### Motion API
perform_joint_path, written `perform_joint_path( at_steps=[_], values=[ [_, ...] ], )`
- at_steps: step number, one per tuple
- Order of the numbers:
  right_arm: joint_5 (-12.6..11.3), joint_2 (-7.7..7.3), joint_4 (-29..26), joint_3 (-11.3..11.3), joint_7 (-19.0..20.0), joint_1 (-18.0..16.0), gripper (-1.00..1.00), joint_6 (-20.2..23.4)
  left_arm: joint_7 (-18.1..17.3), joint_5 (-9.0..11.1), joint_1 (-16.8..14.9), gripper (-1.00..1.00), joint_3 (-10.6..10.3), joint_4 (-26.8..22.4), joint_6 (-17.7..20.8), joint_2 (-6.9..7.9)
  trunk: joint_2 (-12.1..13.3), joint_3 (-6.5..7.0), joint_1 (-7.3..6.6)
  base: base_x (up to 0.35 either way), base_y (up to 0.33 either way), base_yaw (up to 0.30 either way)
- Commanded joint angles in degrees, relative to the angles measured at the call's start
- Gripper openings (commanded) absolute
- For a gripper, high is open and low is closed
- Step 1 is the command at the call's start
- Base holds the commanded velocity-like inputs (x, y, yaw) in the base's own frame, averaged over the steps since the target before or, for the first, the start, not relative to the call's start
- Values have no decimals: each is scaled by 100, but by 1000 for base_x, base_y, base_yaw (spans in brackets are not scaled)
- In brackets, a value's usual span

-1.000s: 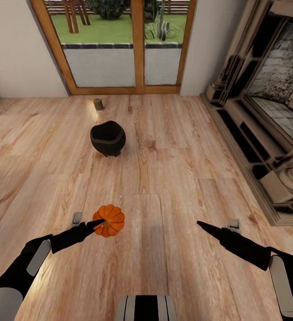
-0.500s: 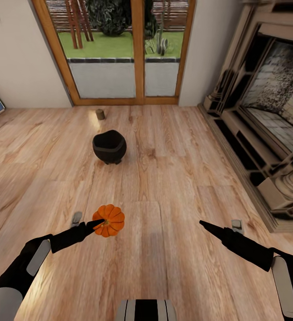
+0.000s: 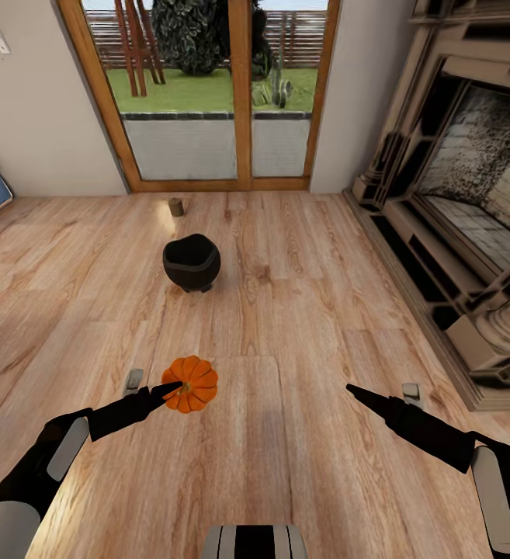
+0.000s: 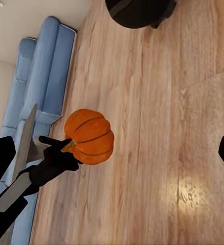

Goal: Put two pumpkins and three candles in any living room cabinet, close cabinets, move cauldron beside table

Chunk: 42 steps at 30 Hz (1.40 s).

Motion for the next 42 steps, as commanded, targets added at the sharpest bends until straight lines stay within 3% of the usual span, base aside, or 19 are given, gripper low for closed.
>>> perform_joint_path(
  at_steps=[1, 12, 29, 42],
  values=[
    [20, 1, 0, -4, 33, -4, 100, 19, -8, 23, 0, -100, 5, -2, 35, -1, -1, -4, -1, 11, 0, 0],
    [12, 3, -4, -1, 33, -4, 100, 19, 4, 16, 3, -100, -1, -150, 35, -20, -1, -4, -1, -42, 0, 0],
    [1, 1, -8, -1, 33, -4, 100, 19, 11, 16, 5, -100, -19, -252, 30, -30, -1, -4, -1, -302, 0, 0],
    [-18, 1, -9, -2, 41, -4, 100, 11, 7, 16, 11, -100, -18, -269, 31, -33, -1, -4, -1, -34, 0, 0]
  ],
)
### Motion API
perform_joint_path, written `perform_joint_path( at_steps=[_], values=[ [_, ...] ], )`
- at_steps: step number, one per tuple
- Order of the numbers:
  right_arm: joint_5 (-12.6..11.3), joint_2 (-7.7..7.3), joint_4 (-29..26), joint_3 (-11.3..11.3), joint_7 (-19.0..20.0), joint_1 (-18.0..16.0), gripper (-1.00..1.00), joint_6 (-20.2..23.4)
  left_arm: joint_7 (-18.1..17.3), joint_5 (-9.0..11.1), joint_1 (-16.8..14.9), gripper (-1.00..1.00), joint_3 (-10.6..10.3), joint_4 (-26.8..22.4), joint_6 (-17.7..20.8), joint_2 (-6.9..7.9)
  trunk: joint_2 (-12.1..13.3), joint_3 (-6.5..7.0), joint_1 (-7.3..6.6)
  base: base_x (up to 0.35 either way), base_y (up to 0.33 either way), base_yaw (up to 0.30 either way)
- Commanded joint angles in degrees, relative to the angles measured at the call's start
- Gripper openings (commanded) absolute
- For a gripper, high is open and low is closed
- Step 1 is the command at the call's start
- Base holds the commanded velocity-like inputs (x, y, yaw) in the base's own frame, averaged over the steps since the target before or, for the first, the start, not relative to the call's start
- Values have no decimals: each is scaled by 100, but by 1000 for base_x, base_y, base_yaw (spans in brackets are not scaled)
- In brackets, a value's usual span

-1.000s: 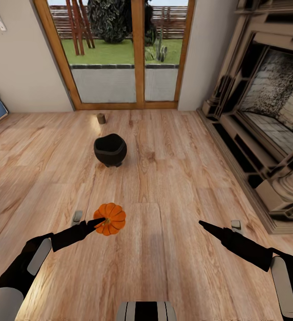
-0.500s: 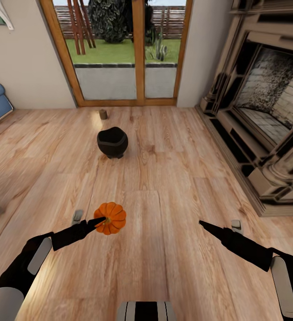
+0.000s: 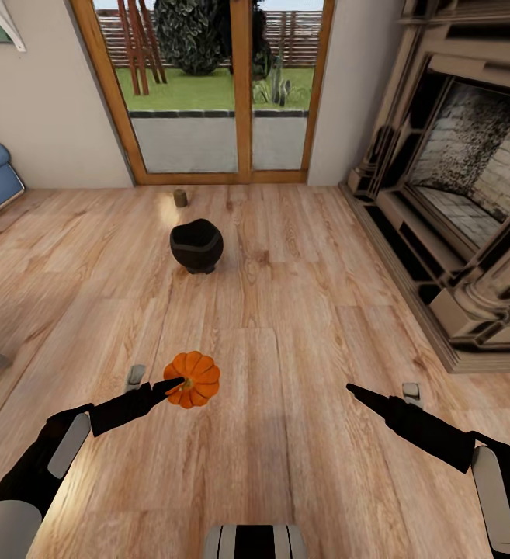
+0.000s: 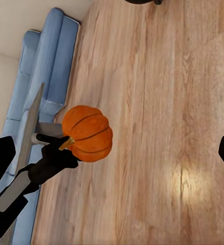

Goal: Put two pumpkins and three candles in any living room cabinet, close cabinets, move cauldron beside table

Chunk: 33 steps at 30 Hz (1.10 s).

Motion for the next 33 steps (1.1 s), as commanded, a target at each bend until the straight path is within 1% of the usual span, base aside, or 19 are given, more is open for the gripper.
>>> perform_joint_path(
  at_steps=[1, 4, 12, 20, 32, 33],
  values=[
    [15, 0, 3, -9, 33, -4, 100, 13, -5, 23, -4, -100, 3, 0, 35, 0, -1, -4, -1, -2, 0, 0],
    [4, 0, 9, -10, 33, -4, 100, 6, -3, 23, -2, -100, 6, 0, 37, -3, -1, -4, -1, 0, 0, 0],
    [-4, 0, 7, -42, 42, -4, 100, 1, 2, 18, -5, -100, 9, 0, 37, -5, 9, 173, -22, 0, 0, 0],
    [-11, 4, 5, -69, 67, -4, 100, 1, -2, 14, -2, -100, 10, -14, 35, -3, 9, 186, -22, 0, 0, 0],
    [-13, 1, 5, -98, 102, -4, 100, -4, -6, 14, -2, -100, 0, -94, 39, 4, 9, 288, -22, 0, 0, 0],
    [-14, 1, 3, -96, 103, -4, 100, -5, -6, 14, -2, -100, 0, -95, 39, 4, 11, 319, -24, 0, 0, 0]
  ],
)
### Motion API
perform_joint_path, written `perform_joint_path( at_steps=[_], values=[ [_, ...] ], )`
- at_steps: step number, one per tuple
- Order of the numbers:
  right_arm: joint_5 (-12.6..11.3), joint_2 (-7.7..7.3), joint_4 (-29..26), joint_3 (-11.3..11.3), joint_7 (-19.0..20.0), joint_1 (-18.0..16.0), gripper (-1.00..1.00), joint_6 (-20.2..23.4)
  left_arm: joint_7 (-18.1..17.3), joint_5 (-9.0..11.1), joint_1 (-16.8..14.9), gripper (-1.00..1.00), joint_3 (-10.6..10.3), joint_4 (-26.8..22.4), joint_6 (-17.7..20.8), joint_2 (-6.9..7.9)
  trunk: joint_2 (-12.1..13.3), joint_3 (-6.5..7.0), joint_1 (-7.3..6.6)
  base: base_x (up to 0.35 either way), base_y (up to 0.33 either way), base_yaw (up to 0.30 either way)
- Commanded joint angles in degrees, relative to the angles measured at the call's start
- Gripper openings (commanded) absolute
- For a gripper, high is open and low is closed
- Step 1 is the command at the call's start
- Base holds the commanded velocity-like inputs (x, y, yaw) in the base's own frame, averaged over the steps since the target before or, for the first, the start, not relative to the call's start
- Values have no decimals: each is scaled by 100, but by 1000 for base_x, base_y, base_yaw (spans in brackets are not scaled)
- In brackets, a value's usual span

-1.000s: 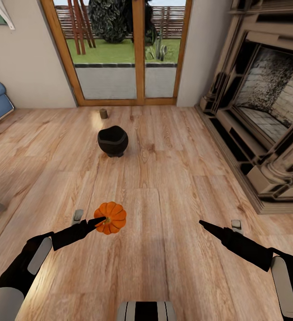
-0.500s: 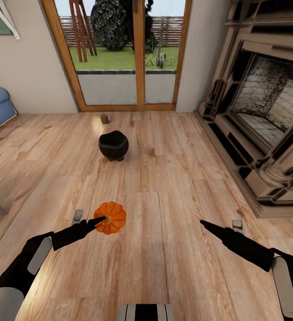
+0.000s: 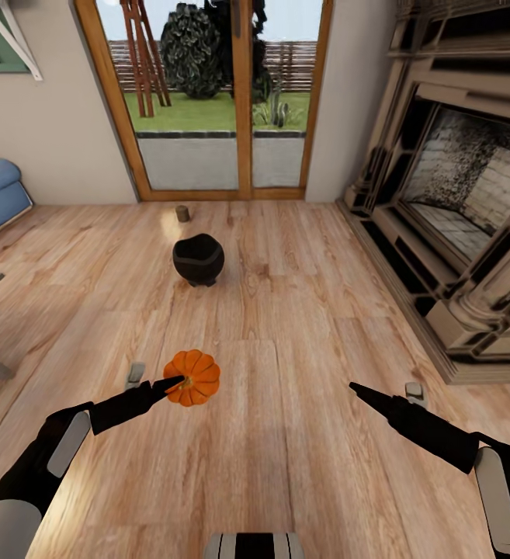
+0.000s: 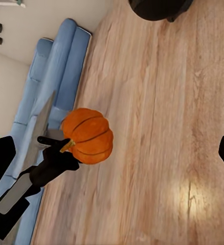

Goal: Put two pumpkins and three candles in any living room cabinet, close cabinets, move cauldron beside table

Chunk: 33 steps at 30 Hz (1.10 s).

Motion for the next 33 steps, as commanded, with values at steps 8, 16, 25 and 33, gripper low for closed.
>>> perform_joint_path(
  at_steps=[8, 16, 25, 33],
  values=[
    [18, 0, -2, -12, 38, 1, 100, 17, 2, 15, -3, -100, 3, -12, 32, -1, 10, 248, -21, 0, 0, 0],
    [17, 0, -2, -19, 41, 2, 100, 15, 1, 15, -4, -100, 3, -26, 32, 0, 20, 499, -42, 0, 0, 0],
    [18, 0, 0, -20, 46, 5, 100, 15, -3, 15, -5, -100, 3, -20, 32, 7, 32, 781, -65, 0, 0, 0],
    [17, 0, 4, -20, 49, 5, 100, 15, -4, 22, -5, -100, 10, -11, 39, 9, 43, 1032, -86, 0, 0, 0]
  ],
)
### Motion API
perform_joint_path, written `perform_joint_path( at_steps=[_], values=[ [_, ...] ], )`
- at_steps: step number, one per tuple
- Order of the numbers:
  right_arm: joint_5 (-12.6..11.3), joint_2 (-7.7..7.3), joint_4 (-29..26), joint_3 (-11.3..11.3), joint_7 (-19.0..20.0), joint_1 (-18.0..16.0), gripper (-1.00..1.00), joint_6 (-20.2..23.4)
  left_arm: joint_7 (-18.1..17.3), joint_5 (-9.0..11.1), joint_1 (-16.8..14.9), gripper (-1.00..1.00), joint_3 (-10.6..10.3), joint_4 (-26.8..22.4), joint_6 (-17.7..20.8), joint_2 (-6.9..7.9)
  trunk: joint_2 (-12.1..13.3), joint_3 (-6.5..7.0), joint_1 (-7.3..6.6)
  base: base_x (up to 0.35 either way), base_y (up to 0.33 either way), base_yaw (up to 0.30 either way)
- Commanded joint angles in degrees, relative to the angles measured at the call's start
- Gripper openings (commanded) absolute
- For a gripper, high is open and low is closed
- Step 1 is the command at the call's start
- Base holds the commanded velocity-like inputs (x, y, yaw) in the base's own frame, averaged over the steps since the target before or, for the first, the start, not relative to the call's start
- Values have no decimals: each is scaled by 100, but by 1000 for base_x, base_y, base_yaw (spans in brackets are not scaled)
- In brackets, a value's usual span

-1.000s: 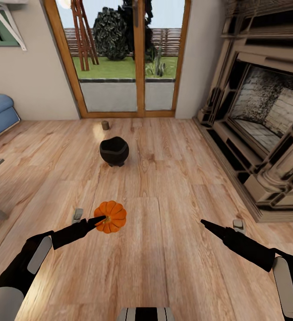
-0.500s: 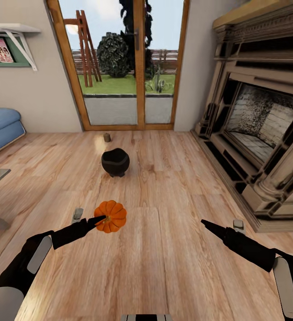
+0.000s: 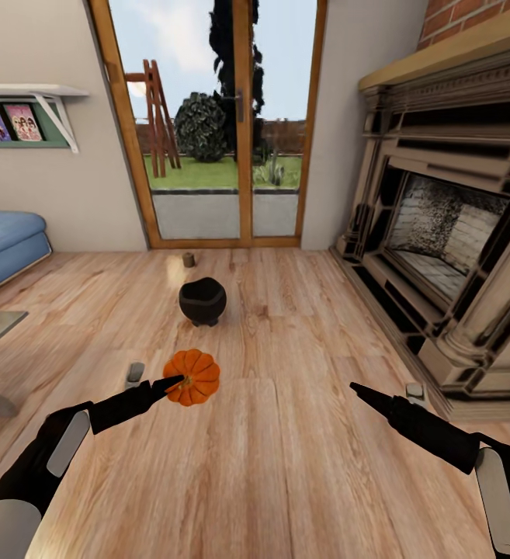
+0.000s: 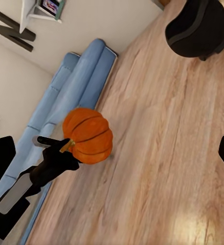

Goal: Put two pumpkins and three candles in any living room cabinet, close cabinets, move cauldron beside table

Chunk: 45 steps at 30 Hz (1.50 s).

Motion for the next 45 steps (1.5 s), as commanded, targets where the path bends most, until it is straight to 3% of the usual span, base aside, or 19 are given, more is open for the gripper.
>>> perform_joint_path(
  at_steps=[1, 28, 45],
  values=[
    [23, 0, -1, -8, 32, -4, 100, 18, -3, 7, -2, -100, 4, 2, 28, 0, 0, 27, -3, 0, 0, 0],
    [22, 0, -1, -6, 33, -4, 100, 18, -3, 8, -1, -100, -4, -10, 28, 0, 36, 874, -73, 0, 0, 16],
    [22, 0, -1, 2, 19, -4, 100, 26, -3, 0, -1, -100, -4, -15, 20, -3, 718, 1247, -446, 0, 0, 43]
  ],
)
